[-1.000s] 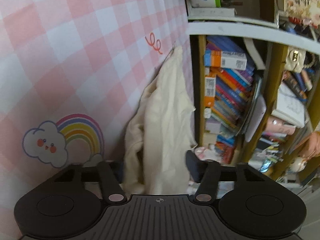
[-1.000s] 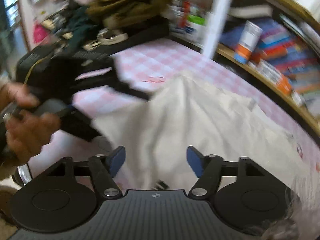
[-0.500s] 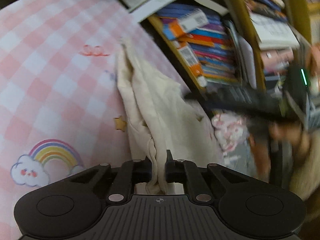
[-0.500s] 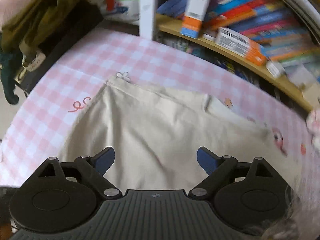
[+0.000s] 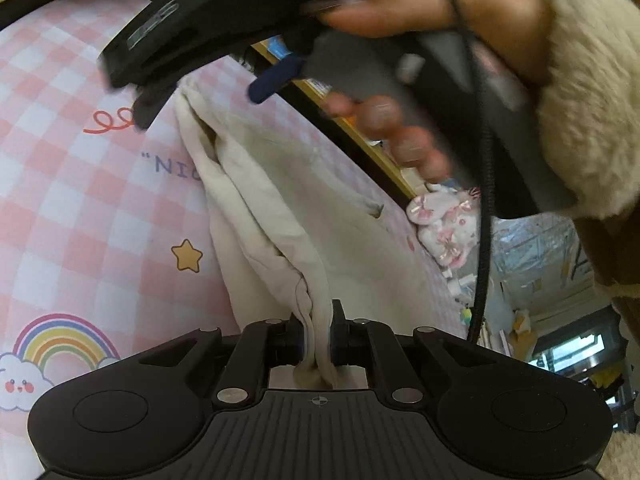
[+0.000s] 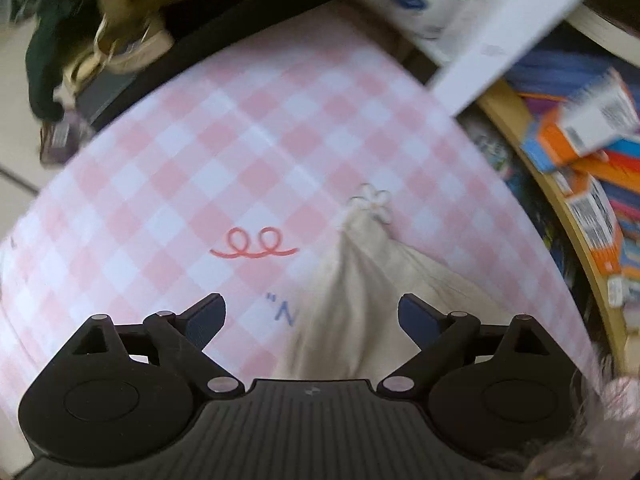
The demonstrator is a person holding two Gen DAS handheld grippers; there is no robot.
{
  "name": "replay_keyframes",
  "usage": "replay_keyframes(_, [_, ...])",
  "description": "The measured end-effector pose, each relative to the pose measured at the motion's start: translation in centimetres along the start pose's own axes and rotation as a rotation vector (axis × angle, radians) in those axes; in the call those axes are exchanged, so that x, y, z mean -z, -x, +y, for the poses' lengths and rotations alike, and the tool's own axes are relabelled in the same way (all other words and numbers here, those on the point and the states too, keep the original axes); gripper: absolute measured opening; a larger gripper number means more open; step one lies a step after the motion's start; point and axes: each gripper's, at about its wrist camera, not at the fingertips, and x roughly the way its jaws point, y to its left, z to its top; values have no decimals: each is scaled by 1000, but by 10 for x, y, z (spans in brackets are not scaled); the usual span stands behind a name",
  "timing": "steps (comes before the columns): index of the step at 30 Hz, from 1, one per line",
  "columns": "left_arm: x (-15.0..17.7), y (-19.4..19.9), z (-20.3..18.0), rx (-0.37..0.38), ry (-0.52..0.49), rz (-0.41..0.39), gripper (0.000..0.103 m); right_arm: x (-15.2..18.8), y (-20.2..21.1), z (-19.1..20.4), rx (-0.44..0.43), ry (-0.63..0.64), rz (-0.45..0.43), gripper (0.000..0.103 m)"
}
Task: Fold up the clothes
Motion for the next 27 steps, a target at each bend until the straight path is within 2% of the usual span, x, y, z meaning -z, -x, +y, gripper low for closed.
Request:
replay_keyframes(5, [2,0,-4,13,-20,15,8,0,-27,6,76,35,74,93])
replay_keyframes(7, [3,1,-7,16,-36,21,8,2,-36,4,99,38,97,90])
replay_keyframes(8, [4,1,-9,16,-46,22,8,4,-39,2,93,31,104,86])
replay_keyframes(10, [5,4,-14,16,-74,23,8,8,-42,-5,86,17,116,54])
replay_keyframes(11, [5,5,-17,15,-91,22,8,11,-43,-9,79,7,121,24])
replay_keyframes(12, [5,7,-20,14,-109,18,8,13,-41,-14,66,-4,114,18])
replay_keyframes(14, [5,12,-31,15,-153,7,8,18,-31,-27,27,-27,87,12])
replay_keyframes(18, [4,17,-56,26,-240,-14,8,35,-7,-51,-19,-72,19,10])
replay_keyframes(27, [14,-6,-116,59,-355,-19,8,105,40,-119,-31,-161,-125,9])
